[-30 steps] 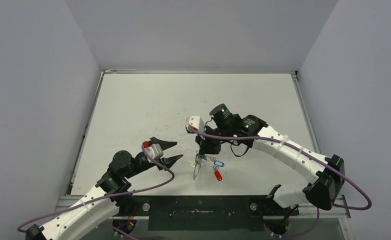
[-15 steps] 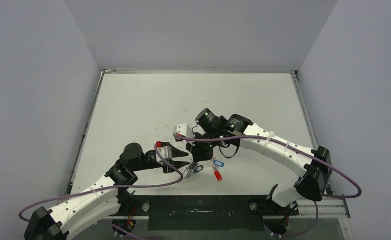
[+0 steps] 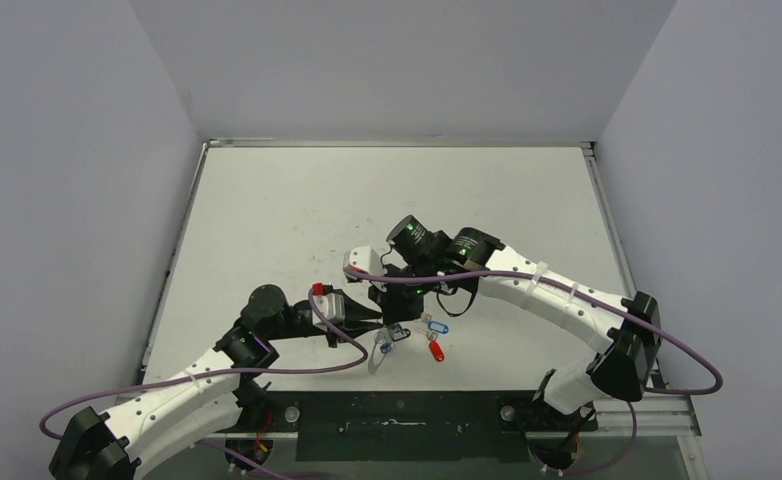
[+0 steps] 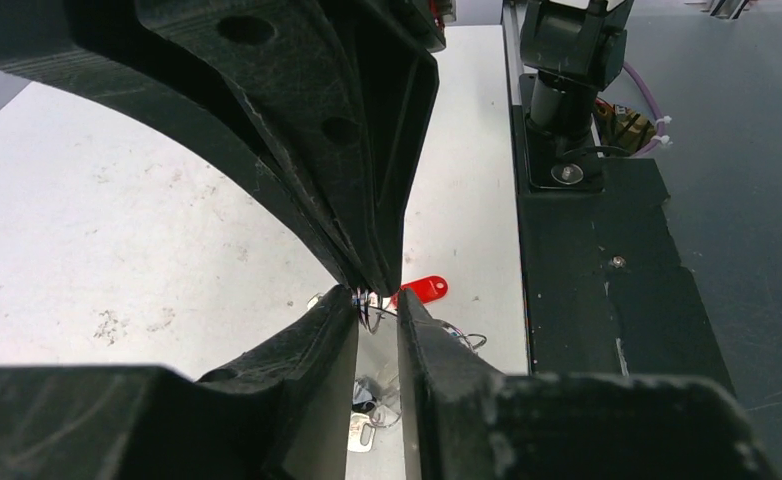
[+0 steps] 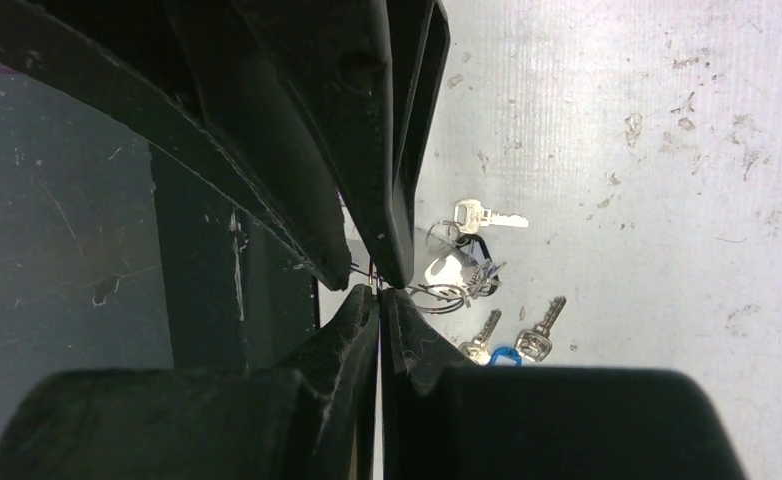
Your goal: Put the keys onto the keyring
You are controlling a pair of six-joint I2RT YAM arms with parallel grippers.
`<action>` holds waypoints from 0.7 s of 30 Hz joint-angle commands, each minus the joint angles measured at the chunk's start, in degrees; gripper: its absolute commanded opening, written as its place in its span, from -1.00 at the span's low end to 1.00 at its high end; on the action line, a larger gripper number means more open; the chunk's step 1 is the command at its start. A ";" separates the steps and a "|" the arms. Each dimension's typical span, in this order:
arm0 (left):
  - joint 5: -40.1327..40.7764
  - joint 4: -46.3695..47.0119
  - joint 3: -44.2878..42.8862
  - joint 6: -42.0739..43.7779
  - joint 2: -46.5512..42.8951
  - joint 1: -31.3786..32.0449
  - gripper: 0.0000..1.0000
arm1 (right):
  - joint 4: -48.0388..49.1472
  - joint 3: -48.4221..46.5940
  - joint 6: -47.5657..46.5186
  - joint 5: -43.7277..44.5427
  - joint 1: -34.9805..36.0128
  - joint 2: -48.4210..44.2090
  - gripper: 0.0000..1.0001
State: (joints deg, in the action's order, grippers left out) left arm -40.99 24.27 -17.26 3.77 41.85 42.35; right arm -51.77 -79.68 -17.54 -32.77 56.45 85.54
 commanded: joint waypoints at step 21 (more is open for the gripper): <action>7.02 10.04 4.93 -4.76 -3.68 0.23 -1.00 | 16.51 7.98 2.92 1.45 -2.36 -8.96 -0.21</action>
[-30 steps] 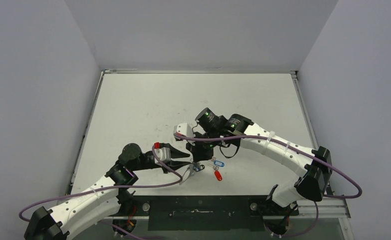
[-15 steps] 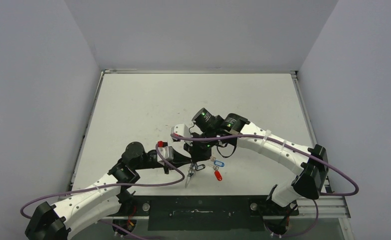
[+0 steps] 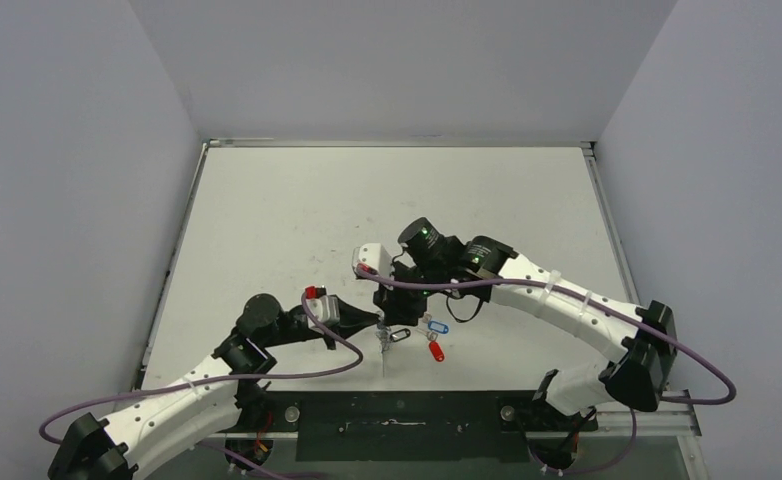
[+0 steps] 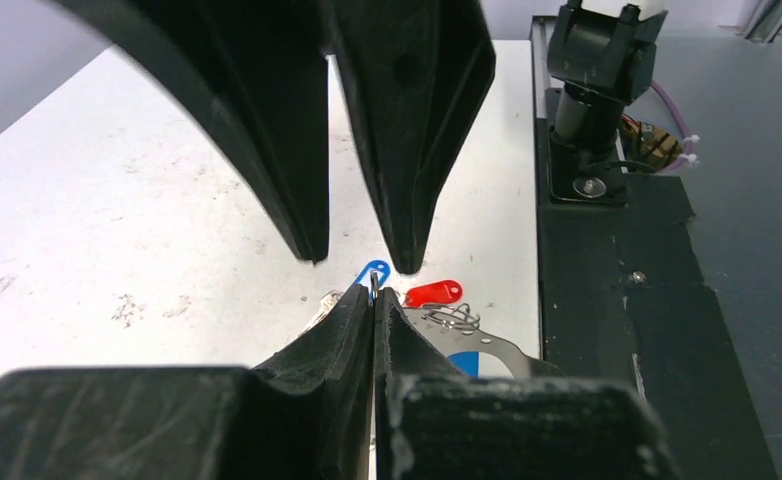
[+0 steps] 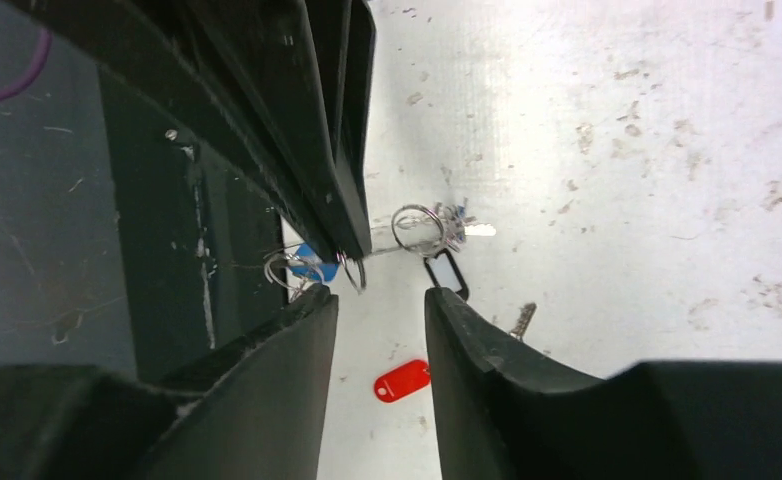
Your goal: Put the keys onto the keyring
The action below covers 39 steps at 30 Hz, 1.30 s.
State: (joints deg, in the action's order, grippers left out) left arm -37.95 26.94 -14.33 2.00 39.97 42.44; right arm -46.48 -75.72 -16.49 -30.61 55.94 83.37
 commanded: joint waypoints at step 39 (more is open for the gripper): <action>10.29 19.02 9.30 -7.62 -5.78 0.13 -1.00 | 51.08 31.51 7.39 -14.13 -6.22 -15.50 -0.32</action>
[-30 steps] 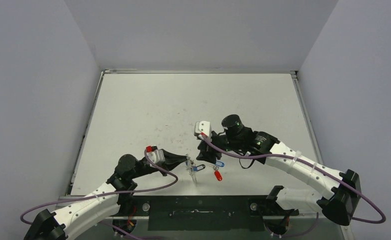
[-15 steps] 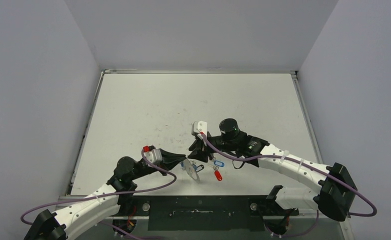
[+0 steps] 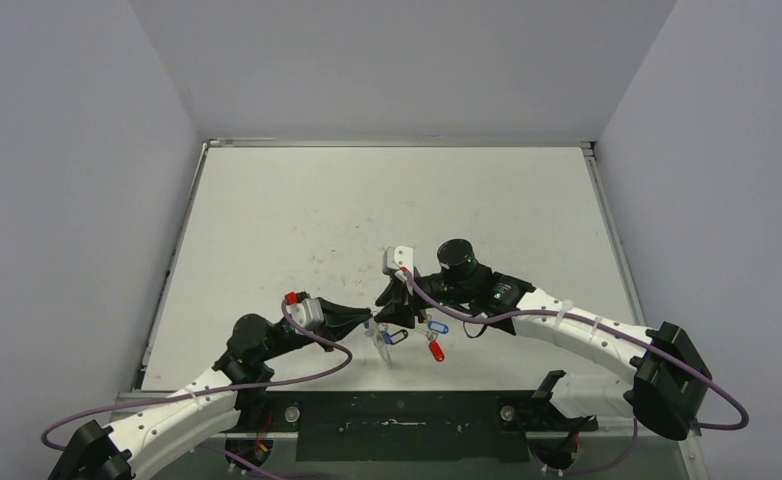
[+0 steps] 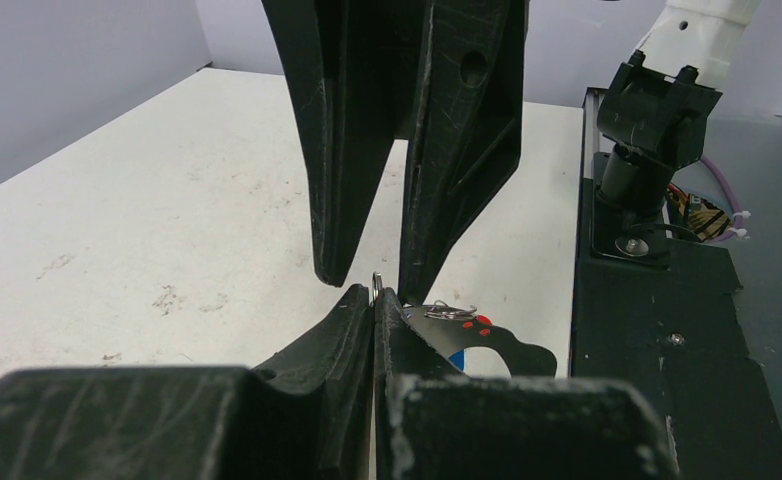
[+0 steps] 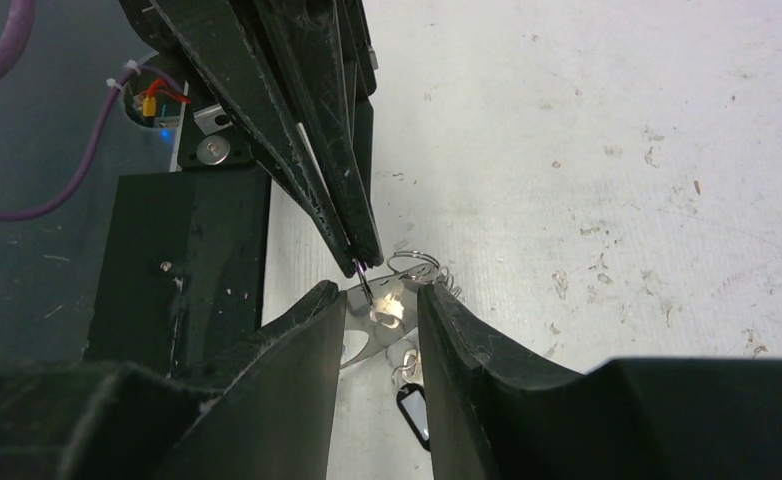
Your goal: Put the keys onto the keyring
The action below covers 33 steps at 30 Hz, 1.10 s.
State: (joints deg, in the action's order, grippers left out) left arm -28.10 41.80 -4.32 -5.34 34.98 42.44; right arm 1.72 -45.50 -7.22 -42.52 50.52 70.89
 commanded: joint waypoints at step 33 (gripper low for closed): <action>0.75 2.34 -1.47 -0.72 -2.44 0.14 -0.18 | 8.05 0.97 2.19 -5.31 -2.49 0.20 -1.00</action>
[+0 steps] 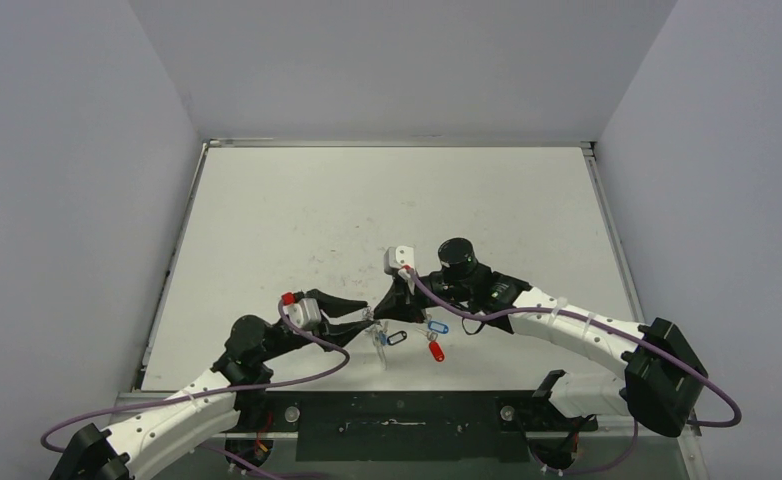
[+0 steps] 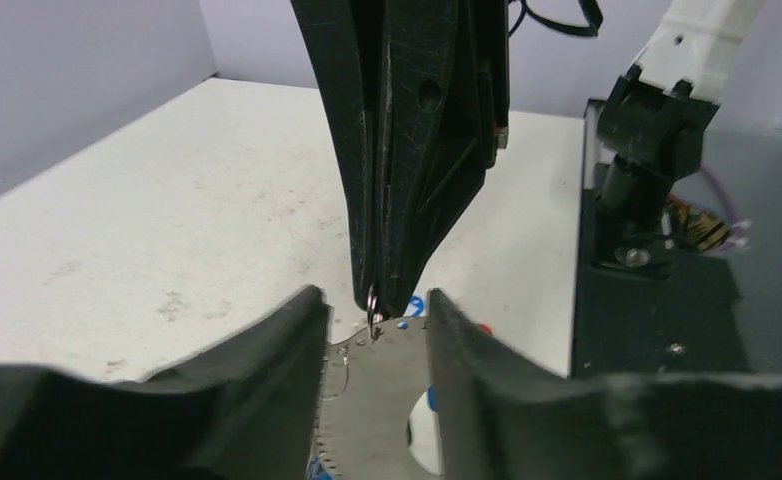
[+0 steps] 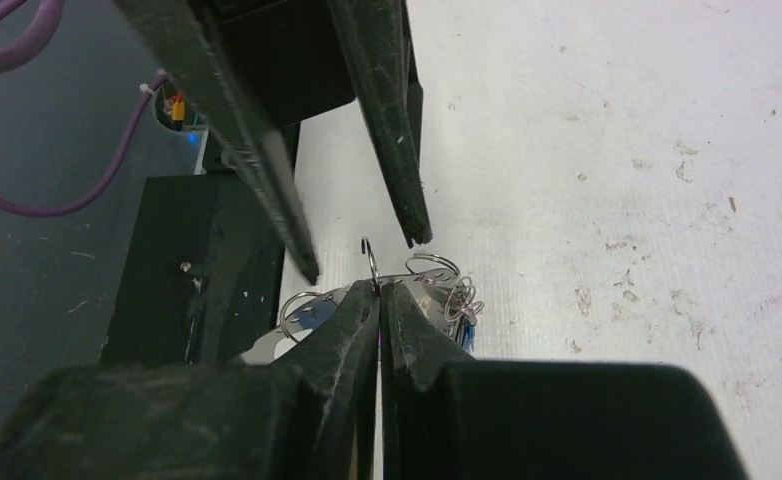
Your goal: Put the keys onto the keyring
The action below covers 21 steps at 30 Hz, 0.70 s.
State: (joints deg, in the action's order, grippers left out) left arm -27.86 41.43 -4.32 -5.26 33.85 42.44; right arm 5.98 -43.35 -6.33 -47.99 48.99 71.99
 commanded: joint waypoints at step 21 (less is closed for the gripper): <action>14.97 -23.37 -6.23 -1.23 -10.21 0.17 0.54 | -5.61 -3.84 14.55 22.59 -15.04 -16.00 -1.00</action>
State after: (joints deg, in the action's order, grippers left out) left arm -15.81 21.58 -6.92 -4.08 19.20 42.46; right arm 0.75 -43.83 5.65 -34.00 35.66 61.52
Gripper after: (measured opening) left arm 0.781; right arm 0.027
